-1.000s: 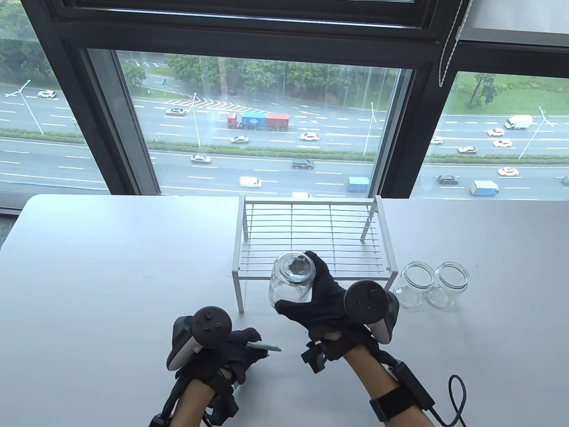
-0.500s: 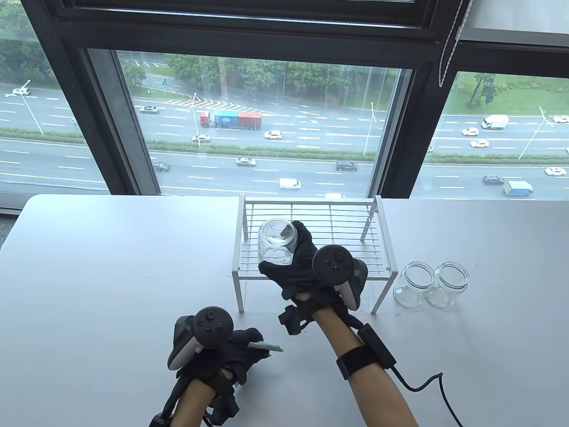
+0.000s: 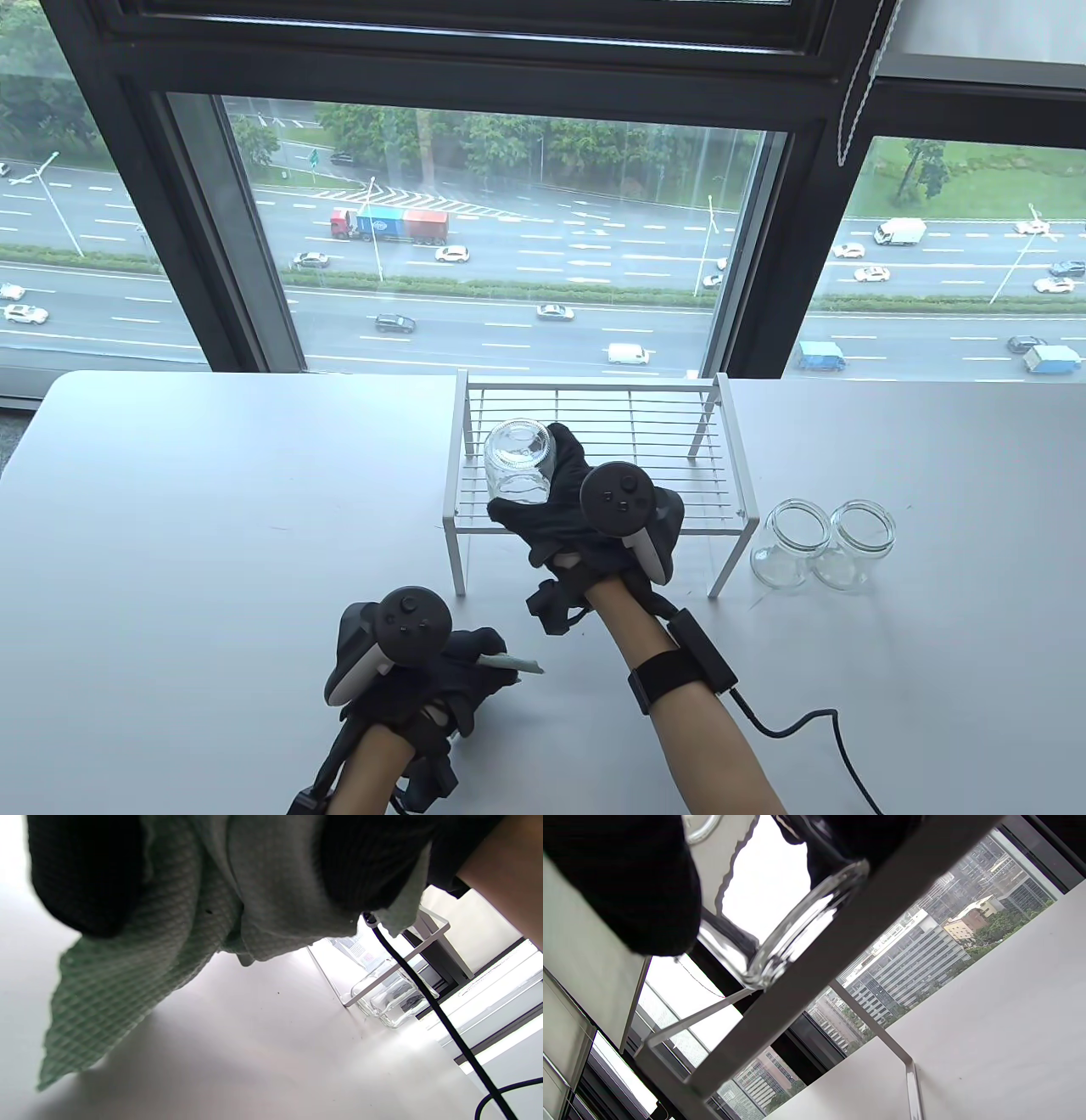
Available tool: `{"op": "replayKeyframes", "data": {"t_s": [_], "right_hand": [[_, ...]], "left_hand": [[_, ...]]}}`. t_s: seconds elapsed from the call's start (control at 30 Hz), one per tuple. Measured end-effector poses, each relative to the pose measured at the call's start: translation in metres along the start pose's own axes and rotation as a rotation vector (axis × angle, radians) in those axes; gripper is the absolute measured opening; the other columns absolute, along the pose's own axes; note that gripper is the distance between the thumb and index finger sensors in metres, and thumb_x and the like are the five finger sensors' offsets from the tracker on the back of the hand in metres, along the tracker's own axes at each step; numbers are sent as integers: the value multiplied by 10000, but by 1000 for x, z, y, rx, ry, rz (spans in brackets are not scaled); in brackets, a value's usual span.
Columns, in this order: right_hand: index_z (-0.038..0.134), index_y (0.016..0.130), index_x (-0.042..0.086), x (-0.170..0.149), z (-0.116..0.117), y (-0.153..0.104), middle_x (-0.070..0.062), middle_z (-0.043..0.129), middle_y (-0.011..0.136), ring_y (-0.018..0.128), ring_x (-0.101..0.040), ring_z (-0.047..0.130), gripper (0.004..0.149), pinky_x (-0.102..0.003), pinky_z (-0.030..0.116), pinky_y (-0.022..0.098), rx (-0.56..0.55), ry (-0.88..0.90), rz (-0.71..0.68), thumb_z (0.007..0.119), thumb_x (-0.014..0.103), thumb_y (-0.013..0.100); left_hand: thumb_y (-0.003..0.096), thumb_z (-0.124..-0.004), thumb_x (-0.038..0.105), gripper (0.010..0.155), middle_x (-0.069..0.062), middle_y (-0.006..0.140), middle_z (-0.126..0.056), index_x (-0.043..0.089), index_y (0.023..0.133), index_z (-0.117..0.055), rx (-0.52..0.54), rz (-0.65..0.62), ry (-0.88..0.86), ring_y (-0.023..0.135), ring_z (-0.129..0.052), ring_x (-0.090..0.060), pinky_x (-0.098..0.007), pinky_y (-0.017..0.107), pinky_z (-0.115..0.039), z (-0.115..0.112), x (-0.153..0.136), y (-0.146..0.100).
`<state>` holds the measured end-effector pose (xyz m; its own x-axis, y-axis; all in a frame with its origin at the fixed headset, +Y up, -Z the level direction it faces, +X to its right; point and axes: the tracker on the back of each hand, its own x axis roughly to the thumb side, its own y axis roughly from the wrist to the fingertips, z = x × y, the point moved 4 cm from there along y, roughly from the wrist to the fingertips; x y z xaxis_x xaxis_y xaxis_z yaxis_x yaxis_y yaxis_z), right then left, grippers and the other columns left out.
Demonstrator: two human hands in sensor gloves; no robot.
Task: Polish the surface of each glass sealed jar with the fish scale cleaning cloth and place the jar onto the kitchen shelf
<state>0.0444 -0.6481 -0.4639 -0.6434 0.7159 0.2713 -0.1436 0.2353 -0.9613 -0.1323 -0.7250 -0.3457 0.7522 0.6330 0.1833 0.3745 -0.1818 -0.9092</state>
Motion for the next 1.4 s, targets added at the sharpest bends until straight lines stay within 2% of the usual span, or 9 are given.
{"op": "replayKeyframes", "data": {"t_s": [0.33,0.47,0.6,0.83,0.97,1.1,1.23,1.33,1.4], "right_hand": [[307,1095,96,3,-7,-9,-247,550,1107,915,-529,704,1081,-715,534,630,11,-12,-35,949,532,341],[304,1103,126,7,-34,-27,-235,497,1133,968,-495,662,1073,-684,488,691,-37,-88,-116,918,570,343],[331,1114,178,-7,-76,-53,-228,464,1150,997,-489,612,1002,-679,466,710,-101,-139,-134,876,580,376],[510,1092,227,-76,-170,-96,-214,574,1117,954,-460,688,832,-643,541,696,-339,-227,86,865,546,411],[559,1088,243,-111,-198,-113,-248,590,1107,930,-491,693,768,-643,557,680,-379,-412,217,839,540,437],[567,1089,290,-145,-198,-118,-226,690,1064,876,-461,780,738,-614,629,650,-265,-753,391,791,578,448],[584,1084,320,-166,-186,-111,-205,790,1002,812,-436,856,728,-597,677,618,-159,-772,477,795,580,438],[559,1093,343,-174,-170,-101,-229,776,1008,806,-447,868,731,-601,692,611,-38,-771,562,788,572,438],[531,1100,356,-177,-160,-94,-233,776,1008,802,-449,875,746,-603,698,606,-15,-788,584,787,575,434]], "left_hand": [[483,-829,493,512,-261,878,-921,175,884,-840,-8,4,-2,631,-999,-504,-512,392,-916,-1,0,0],[484,-828,494,513,-262,879,-921,175,885,-839,-6,4,-3,633,-997,-505,-512,393,-915,-1,0,0],[484,-828,495,514,-259,880,-920,174,886,-839,-2,1,2,634,-997,-504,-512,394,-915,-1,0,1],[484,-825,498,516,-259,889,-914,183,892,-836,42,-24,1,644,-992,-506,-513,401,-912,1,1,2],[485,-823,499,518,-259,892,-913,183,895,-835,38,-34,6,649,-990,-506,-515,404,-910,-1,3,3],[485,-821,500,517,-260,894,-911,185,895,-835,30,-43,9,652,-989,-507,-517,407,-909,-2,4,3],[486,-820,500,517,-259,895,-910,184,896,-835,32,-50,11,654,-987,-508,-518,408,-908,-3,5,3],[486,-820,501,518,-261,894,-911,183,895,-836,34,-51,10,653,-987,-509,-518,407,-908,-3,5,3],[486,-820,501,518,-258,894,-912,183,894,-836,33,-51,9,653,-988,-508,-518,408,-907,-4,5,3]]}}
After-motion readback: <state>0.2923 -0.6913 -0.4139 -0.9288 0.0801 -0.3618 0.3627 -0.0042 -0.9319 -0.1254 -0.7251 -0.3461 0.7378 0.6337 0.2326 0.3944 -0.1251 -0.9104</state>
